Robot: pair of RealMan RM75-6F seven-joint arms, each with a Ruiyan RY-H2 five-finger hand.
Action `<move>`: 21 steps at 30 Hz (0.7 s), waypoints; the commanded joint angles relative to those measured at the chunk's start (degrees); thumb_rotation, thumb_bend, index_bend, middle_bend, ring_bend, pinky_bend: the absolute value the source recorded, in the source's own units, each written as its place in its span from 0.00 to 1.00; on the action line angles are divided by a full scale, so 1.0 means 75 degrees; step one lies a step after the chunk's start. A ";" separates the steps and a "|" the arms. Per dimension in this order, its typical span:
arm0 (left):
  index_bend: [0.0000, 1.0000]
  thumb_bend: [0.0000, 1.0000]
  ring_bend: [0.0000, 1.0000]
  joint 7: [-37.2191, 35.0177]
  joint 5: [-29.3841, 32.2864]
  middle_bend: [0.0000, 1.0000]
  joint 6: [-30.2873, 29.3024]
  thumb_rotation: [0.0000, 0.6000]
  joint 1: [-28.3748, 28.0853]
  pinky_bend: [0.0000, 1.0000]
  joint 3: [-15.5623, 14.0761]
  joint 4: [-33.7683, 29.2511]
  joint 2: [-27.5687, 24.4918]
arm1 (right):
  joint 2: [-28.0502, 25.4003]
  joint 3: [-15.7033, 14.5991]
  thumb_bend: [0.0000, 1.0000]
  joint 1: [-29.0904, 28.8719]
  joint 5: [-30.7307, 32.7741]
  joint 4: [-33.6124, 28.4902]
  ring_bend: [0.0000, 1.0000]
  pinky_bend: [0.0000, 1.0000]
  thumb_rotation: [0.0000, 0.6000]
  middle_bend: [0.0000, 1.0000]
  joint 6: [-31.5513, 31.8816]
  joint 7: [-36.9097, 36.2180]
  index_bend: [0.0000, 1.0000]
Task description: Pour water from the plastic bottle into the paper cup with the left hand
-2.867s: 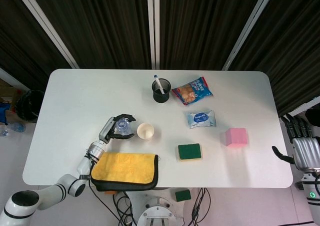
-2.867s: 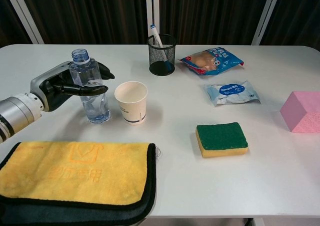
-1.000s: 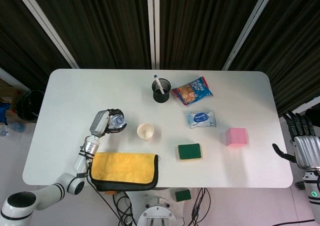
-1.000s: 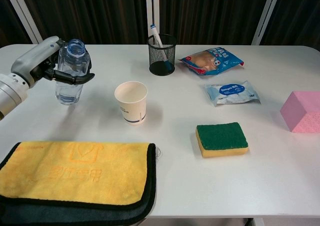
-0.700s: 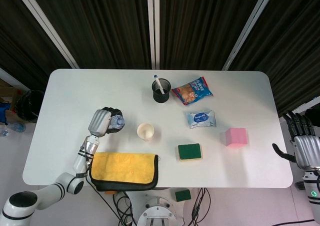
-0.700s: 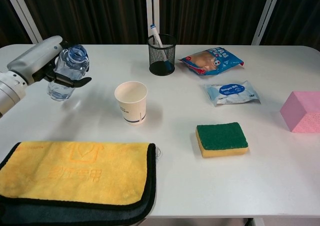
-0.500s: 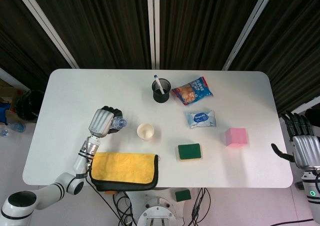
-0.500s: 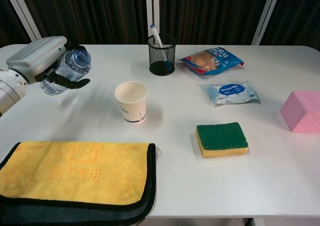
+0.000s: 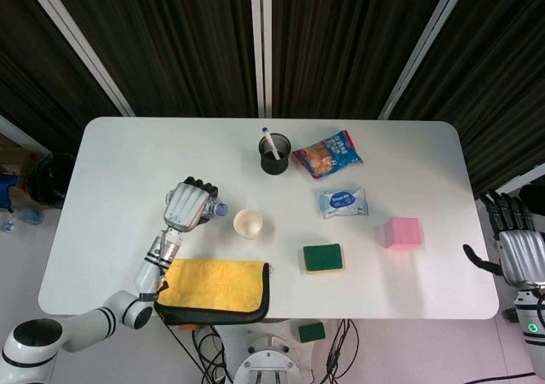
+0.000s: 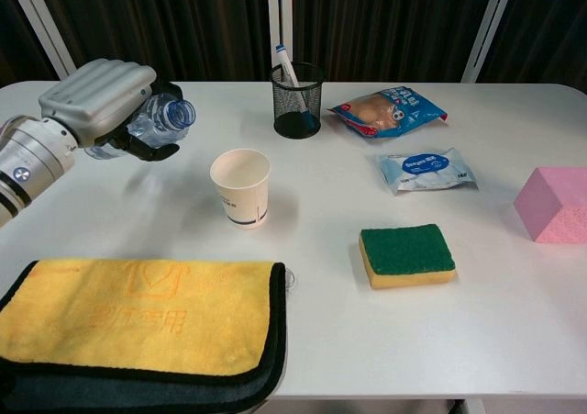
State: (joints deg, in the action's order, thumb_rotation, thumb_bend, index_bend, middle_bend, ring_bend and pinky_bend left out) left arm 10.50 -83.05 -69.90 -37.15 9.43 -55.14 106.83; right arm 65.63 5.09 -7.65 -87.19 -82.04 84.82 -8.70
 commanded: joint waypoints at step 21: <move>0.81 0.37 0.61 0.1625 -0.0131 0.76 -0.0003 1.00 -0.0314 0.46 -0.0078 -0.0026 0.0157 | 0.0008 0.0016 0.23 0.0013 0.0040 0.0065 0.00 0.00 0.97 0.00 0.0006 -0.0058 0.00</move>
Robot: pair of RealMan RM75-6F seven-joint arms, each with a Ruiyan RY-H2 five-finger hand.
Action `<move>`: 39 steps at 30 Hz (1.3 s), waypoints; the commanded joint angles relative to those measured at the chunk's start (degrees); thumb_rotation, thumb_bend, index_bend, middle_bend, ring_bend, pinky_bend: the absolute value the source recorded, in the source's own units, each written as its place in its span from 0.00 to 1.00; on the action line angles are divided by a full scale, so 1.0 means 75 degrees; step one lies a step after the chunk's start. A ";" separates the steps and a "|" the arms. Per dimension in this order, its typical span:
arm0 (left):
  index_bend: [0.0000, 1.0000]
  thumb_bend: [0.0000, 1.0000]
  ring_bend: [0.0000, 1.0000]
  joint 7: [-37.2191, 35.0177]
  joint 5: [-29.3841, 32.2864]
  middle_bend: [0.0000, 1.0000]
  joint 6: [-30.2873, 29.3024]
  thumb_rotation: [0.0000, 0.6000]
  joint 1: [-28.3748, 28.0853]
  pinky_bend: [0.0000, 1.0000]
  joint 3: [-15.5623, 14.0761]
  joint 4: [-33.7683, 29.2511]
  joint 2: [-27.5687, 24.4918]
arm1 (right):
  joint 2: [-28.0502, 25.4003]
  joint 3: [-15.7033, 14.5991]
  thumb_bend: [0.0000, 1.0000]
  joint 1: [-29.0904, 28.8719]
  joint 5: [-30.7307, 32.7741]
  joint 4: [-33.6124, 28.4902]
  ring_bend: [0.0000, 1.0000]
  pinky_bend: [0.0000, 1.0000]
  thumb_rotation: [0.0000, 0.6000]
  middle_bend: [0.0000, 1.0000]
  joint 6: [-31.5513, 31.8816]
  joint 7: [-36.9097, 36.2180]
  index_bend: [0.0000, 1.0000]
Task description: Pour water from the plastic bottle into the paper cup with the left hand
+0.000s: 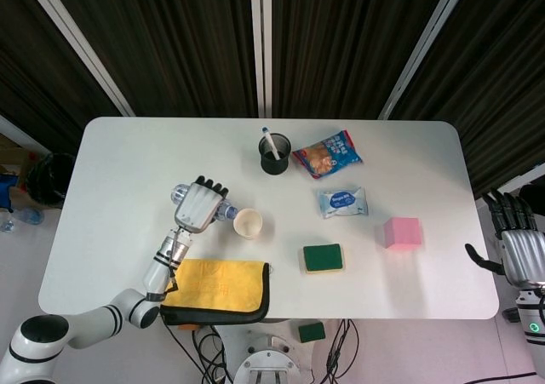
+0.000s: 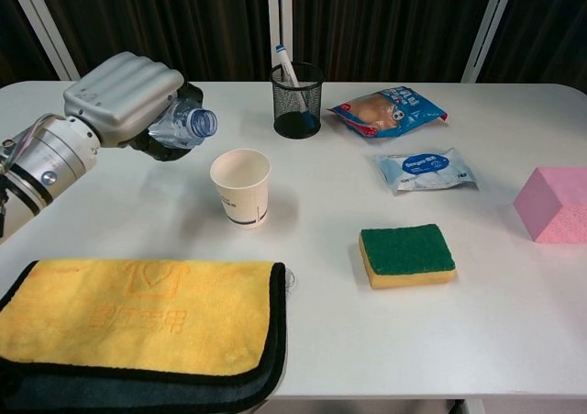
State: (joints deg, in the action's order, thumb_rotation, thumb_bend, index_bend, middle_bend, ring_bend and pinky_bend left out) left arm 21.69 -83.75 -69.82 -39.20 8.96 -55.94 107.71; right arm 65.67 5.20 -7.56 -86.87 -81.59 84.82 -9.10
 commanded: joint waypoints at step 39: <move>0.81 0.37 0.61 0.1648 -0.0083 0.76 0.0076 1.00 -0.0324 0.46 -0.0097 0.0468 0.0212 | 0.0180 -0.0001 0.23 0.0022 0.0121 0.0503 0.00 0.00 0.97 0.00 -0.0100 -0.0419 0.00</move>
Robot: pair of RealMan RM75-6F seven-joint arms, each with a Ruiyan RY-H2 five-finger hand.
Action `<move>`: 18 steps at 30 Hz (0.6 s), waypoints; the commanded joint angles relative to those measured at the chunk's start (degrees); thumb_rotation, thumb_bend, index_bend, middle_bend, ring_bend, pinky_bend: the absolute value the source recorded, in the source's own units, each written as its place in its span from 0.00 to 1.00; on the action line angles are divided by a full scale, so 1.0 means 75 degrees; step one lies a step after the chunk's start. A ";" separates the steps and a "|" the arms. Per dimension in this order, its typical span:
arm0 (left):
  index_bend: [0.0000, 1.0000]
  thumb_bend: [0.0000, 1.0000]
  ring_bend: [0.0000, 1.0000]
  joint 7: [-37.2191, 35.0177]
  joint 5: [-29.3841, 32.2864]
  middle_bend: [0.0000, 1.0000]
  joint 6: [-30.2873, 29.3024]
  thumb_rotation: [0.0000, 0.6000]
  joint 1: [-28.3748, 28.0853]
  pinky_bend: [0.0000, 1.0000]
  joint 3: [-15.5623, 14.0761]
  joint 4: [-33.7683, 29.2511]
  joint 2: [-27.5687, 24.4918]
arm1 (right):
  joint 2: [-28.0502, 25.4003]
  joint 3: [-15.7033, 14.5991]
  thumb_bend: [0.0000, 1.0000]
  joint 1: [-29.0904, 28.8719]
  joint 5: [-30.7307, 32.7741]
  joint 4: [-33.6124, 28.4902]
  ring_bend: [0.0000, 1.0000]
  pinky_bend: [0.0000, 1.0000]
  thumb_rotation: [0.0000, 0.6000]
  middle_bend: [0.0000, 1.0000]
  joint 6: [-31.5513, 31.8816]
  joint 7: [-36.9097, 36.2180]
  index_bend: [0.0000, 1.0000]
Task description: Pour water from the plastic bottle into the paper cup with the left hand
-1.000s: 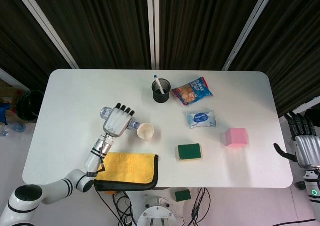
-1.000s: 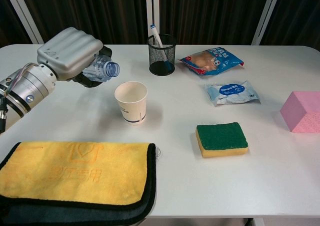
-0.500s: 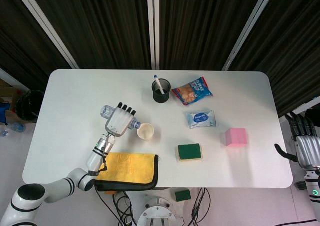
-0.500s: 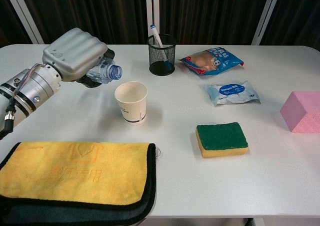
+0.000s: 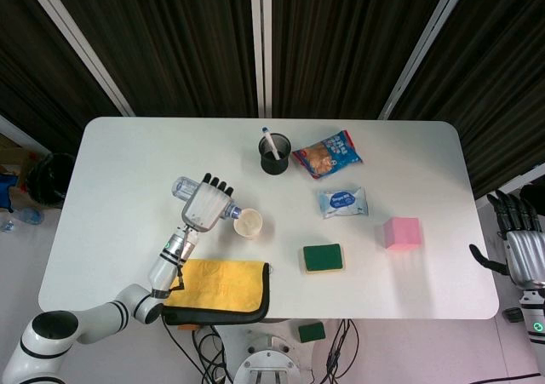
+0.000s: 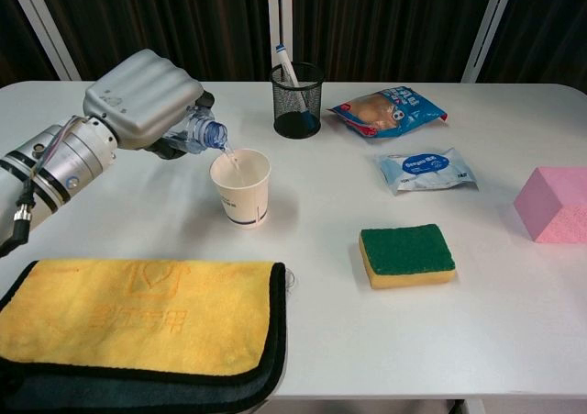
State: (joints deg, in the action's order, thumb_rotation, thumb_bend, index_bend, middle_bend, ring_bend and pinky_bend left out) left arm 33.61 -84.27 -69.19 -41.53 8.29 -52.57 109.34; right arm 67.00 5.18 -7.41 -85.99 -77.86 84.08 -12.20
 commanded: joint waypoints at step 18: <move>0.82 0.37 0.62 0.0116 -0.0064 0.77 -0.0072 1.00 -0.0045 0.46 -0.0040 0.0102 0.0029 | 0.0025 0.0004 0.23 -0.0001 0.0013 0.0031 0.00 0.00 0.97 0.00 -0.0024 -0.0019 0.00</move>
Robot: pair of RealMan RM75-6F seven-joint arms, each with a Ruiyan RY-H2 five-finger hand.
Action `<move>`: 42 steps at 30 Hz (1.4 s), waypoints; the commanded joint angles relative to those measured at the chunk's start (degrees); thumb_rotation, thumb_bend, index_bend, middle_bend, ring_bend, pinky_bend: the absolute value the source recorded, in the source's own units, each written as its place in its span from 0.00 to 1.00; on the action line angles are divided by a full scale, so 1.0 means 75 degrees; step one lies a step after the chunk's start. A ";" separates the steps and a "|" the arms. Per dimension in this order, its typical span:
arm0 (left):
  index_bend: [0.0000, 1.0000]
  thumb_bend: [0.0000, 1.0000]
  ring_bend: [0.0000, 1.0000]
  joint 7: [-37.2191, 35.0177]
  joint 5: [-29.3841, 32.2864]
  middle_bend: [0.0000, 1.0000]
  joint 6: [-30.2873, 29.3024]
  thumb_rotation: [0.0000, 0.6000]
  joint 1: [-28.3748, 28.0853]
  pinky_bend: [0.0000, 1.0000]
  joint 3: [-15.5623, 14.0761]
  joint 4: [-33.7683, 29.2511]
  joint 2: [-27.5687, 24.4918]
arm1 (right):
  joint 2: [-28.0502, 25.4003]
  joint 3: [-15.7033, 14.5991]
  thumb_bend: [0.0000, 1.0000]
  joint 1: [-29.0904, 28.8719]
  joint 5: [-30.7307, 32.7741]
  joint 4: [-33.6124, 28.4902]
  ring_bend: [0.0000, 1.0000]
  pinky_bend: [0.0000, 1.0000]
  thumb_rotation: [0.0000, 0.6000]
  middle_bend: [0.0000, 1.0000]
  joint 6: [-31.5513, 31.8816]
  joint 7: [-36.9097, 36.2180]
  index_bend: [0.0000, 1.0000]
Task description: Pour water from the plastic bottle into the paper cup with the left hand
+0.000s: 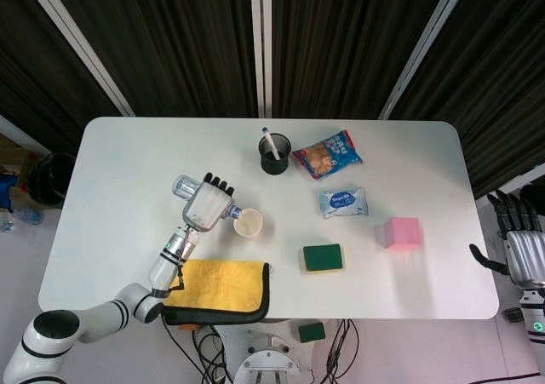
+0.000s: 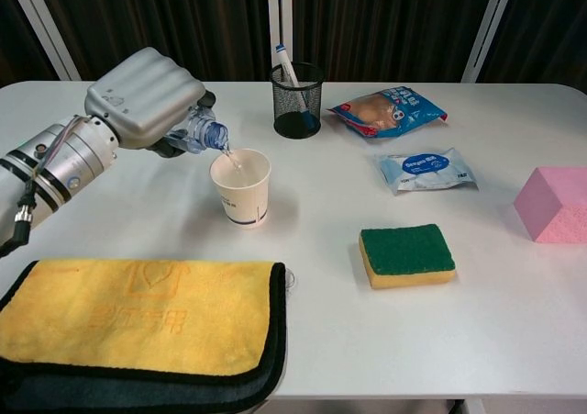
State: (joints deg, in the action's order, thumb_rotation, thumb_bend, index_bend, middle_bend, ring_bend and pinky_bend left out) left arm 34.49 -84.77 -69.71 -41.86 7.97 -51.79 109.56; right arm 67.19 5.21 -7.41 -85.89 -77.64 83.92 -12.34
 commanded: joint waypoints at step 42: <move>0.82 0.37 0.62 -0.2019 0.0393 0.77 -0.0281 1.00 0.0335 0.46 0.0360 -0.0961 -0.0262 | -0.0052 -0.0028 0.23 -0.0039 -0.0064 -0.0142 0.00 0.00 0.97 0.00 -0.0044 0.0098 0.00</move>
State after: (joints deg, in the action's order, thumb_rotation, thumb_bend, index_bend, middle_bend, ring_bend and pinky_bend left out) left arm 23.21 -82.28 -70.45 -40.42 10.05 -58.27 107.73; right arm 66.80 5.01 -7.70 -86.37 -78.71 83.60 -11.60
